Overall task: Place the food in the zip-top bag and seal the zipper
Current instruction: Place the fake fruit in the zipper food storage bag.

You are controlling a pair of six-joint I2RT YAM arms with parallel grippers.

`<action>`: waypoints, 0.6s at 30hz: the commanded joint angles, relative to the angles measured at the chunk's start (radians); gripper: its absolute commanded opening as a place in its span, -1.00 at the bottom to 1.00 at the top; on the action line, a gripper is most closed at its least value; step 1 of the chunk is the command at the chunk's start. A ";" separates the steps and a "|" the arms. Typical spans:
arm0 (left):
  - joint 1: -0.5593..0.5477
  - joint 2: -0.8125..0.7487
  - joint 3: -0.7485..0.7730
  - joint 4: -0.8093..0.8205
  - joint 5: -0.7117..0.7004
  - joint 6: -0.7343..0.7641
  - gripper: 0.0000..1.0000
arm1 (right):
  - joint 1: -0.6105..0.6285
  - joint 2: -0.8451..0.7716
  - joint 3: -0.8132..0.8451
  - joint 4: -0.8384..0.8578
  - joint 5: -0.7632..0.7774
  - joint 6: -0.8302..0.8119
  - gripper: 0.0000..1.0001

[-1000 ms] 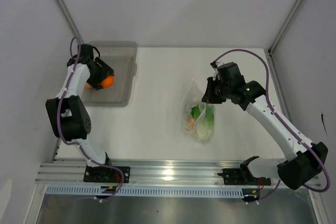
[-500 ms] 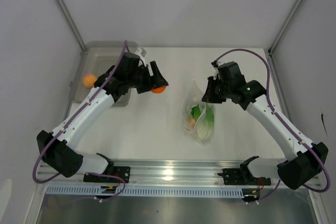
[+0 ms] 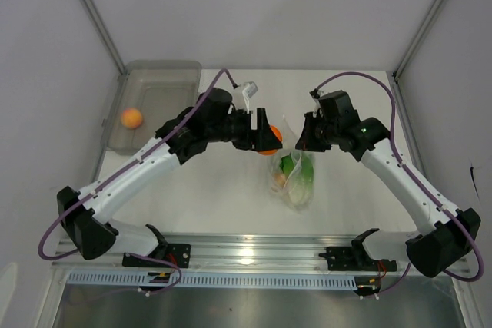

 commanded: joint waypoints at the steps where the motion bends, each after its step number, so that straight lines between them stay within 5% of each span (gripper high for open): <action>1: -0.061 0.057 0.044 0.049 0.030 0.018 -0.25 | 0.000 -0.008 0.040 -0.007 0.013 0.009 -1.00; 12: -0.086 0.168 0.062 0.029 -0.022 -0.016 -0.27 | -0.003 -0.042 0.066 -0.030 0.015 0.016 -1.00; 18: -0.112 0.217 0.133 -0.074 -0.163 0.001 -0.28 | -0.004 -0.049 0.083 -0.045 0.013 0.016 -1.00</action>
